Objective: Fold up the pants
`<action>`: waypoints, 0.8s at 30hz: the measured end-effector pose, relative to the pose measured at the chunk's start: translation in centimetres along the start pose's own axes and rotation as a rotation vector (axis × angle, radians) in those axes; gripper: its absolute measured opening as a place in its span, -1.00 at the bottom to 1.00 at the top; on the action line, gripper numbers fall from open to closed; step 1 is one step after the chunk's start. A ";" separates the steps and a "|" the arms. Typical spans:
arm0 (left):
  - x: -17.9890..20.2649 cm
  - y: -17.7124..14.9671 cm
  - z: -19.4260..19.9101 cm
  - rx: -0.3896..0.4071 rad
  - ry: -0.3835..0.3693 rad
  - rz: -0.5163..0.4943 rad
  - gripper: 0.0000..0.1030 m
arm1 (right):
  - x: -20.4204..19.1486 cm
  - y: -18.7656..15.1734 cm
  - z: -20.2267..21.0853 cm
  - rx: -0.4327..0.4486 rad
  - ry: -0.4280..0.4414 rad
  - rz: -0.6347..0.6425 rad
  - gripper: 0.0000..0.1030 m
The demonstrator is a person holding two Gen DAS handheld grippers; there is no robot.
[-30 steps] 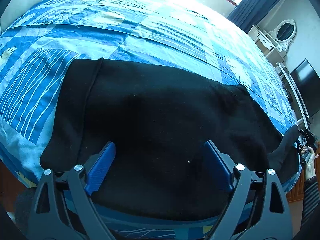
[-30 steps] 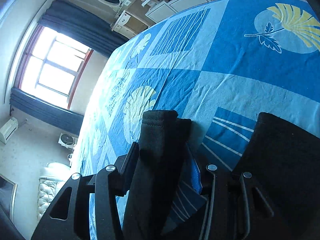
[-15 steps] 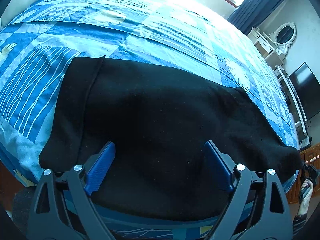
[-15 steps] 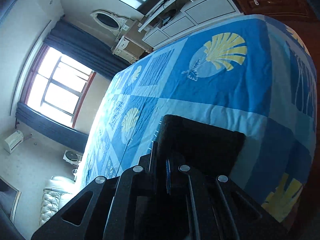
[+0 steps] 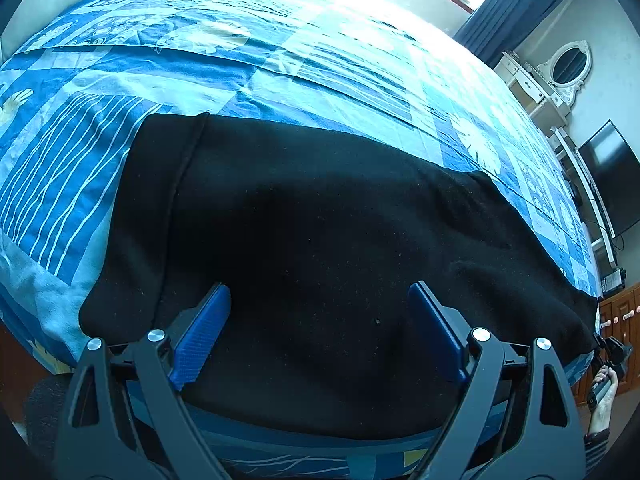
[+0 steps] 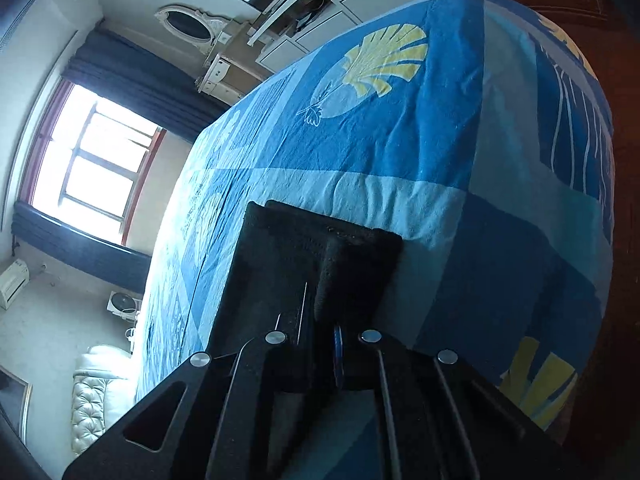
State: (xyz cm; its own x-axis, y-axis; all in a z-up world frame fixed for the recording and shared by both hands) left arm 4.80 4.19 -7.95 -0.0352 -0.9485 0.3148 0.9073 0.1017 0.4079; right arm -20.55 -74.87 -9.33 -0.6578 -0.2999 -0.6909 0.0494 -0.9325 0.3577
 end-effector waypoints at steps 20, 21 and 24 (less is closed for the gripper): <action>0.2 0.0 -0.2 -0.001 0.012 -0.017 0.77 | -3.9 -9.0 2.6 -0.190 0.227 -0.112 -0.39; 0.2 0.0 -0.2 -0.001 0.011 -0.017 0.77 | -4.6 -10.5 2.2 -0.233 0.228 -0.098 -0.39; 0.2 0.0 -0.2 -0.003 0.008 -0.014 0.77 | -6.1 -15.1 0.8 -0.381 0.244 -0.093 -0.38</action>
State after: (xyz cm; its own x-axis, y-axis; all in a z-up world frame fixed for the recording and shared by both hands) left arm 4.83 3.95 -8.06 -0.0450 -0.9521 0.3025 0.9080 0.0872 0.4097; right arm -17.90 -58.82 -9.96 -0.4786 -0.2072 -0.8532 0.3012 -0.9515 0.0621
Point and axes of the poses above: each gripper's, at about its wrist camera, not at the fingertips, and z roughly against the way its jaws point, x to its right, y to its top, the point moved 4 cm from there along -z, roughly the way its jaws point, and after that the axes turned 3 degrees about -x, right-handed, at the moved point
